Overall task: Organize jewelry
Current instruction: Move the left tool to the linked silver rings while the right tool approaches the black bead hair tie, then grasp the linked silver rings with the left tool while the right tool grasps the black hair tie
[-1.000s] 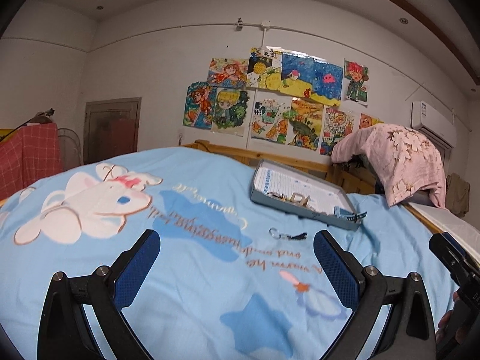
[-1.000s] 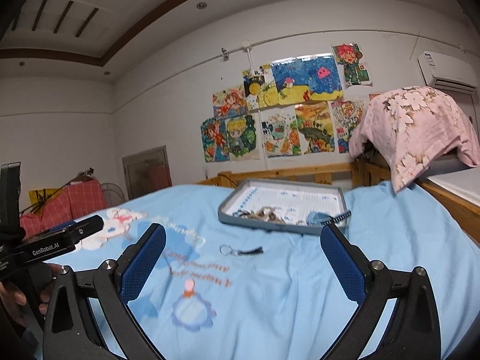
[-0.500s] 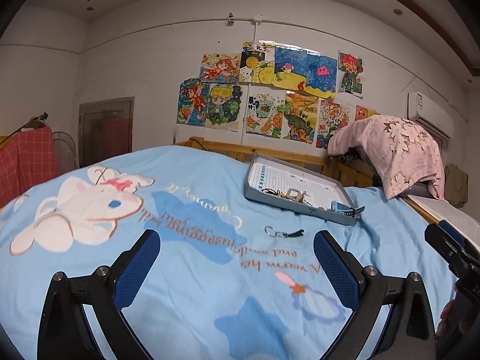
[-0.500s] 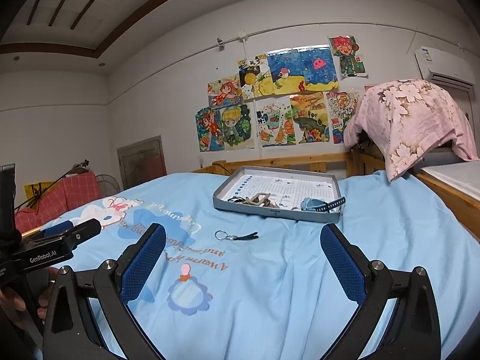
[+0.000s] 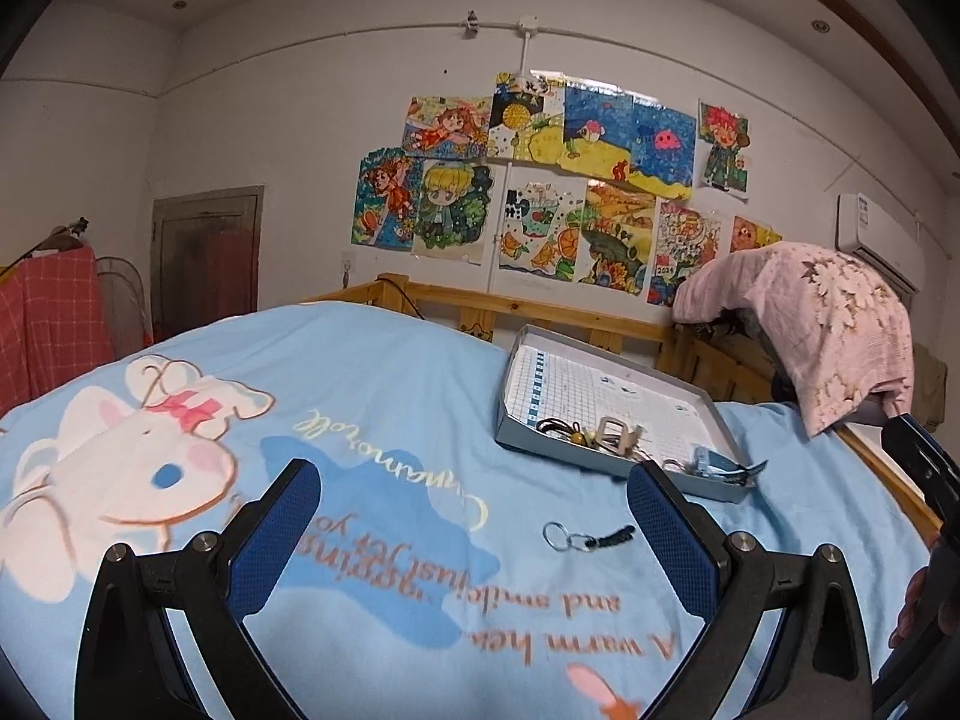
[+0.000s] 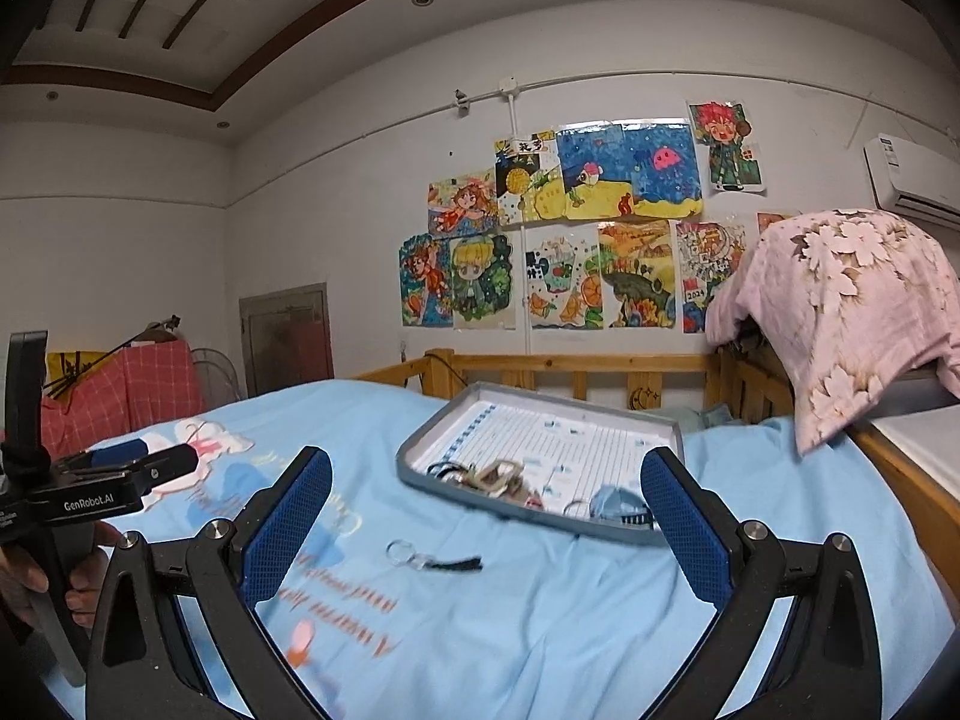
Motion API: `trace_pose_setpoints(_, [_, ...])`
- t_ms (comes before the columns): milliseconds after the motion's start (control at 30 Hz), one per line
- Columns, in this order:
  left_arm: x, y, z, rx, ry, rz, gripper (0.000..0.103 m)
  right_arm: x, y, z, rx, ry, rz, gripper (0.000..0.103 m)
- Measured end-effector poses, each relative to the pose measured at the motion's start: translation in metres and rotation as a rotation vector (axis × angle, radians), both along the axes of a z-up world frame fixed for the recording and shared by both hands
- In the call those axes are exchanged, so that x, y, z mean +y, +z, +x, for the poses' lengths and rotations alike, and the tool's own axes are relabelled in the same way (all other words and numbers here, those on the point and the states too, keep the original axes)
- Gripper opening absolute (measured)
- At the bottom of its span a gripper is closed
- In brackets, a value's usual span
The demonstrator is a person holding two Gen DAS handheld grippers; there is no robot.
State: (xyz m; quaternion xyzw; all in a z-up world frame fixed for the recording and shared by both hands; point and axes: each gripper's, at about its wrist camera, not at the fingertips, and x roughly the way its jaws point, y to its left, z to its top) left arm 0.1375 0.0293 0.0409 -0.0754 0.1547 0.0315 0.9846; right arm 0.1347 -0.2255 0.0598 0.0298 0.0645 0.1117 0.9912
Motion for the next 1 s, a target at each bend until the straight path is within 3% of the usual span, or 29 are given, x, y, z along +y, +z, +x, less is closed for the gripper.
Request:
trace_pose_setpoints(200, [-0.005,-0.019,0.053,0.057,-0.038,0.003,0.103,-0.001,-0.020,0.055,0.071,0.029,0.050,0.101])
trace_pose_setpoints(533, [-0.013,-0.069,0.118,0.203,-0.090,0.006,0.103,0.007,-0.093,0.134,0.324,0.083,0.044,0.101])
trace_pose_setpoints(567, [-0.015,-0.073,0.123,0.216,-0.111,0.008,0.103,0.006,-0.096,0.136,0.331,0.089,0.046,0.097])
trace_pose_setpoints(633, [-0.019,-0.078,0.129,0.224,-0.142,0.013,0.101,0.008,-0.101,0.146,0.351,0.104,0.051,0.081])
trace_pose_setpoints(667, [-0.021,-0.081,0.132,0.230,-0.162,0.015,0.093,0.009,-0.104,0.152,0.365,0.110,0.051,0.069])
trace_pose_setpoints(700, [-0.023,-0.082,0.135,0.236,-0.177,0.016,0.085,0.011,-0.108,0.156,0.379,0.116,0.051,0.065])
trace_pose_setpoints(800, [-0.027,-0.092,0.145,0.273,-0.241,-0.001,0.068,0.016,-0.120,0.169,0.418,0.153,0.060,0.058])
trace_pose_setpoints(967, [-0.029,-0.109,0.154,0.312,-0.314,-0.037,0.055,0.032,-0.135,0.184,0.468,0.226,0.047,0.051])
trace_pose_setpoints(1000, [-0.030,-0.112,0.156,0.322,-0.326,-0.043,0.050,0.034,-0.137,0.186,0.477,0.240,0.045,0.045])
